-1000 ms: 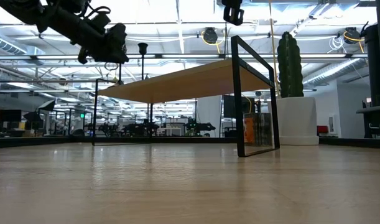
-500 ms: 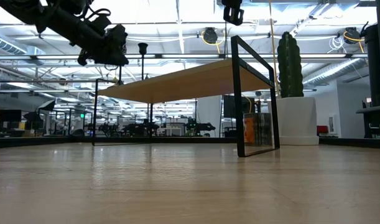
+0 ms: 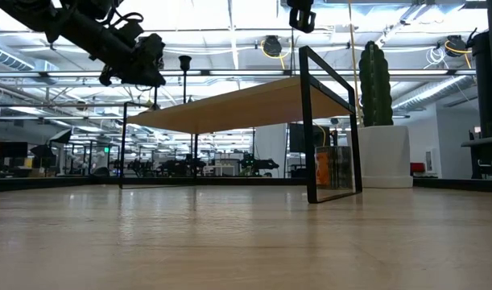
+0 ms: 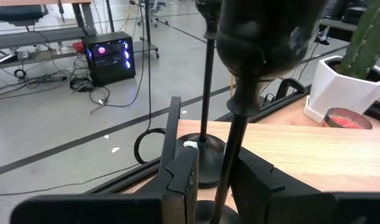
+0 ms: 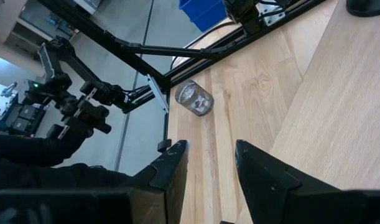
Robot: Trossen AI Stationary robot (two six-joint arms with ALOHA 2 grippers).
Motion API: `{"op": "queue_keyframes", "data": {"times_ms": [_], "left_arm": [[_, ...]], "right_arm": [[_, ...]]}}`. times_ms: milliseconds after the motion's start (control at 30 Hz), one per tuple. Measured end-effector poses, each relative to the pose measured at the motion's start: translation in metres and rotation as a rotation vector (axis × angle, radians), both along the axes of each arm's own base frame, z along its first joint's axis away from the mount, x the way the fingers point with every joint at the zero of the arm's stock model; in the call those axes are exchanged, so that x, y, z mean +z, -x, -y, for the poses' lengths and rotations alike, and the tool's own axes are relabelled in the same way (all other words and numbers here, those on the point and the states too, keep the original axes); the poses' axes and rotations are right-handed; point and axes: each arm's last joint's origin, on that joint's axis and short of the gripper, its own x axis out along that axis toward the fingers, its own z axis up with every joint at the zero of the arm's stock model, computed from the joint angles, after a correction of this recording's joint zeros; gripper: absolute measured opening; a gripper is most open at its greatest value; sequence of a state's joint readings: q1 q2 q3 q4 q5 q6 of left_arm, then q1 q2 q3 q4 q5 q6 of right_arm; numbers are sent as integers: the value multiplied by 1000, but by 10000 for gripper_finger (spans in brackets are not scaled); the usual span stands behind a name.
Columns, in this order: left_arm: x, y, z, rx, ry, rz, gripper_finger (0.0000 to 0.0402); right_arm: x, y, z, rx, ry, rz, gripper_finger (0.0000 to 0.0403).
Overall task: Pick & Place candle stick holders
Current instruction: Put the top candle holder on the shelf
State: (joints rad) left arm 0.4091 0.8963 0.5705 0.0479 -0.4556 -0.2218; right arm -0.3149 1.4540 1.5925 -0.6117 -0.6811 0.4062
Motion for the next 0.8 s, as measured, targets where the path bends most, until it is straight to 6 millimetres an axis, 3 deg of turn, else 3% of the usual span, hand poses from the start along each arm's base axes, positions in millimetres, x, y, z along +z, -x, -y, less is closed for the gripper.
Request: {"op": "queue_keyframes", "data": {"times_ms": [533, 800], "left_arm": [[1, 0, 0, 34, 38, 60, 93], [1, 1, -1, 74, 48, 78, 179]], "right_arm": [[0, 0, 0, 0, 0, 0, 128], [0, 0, 0, 0, 0, 0, 128]]}}
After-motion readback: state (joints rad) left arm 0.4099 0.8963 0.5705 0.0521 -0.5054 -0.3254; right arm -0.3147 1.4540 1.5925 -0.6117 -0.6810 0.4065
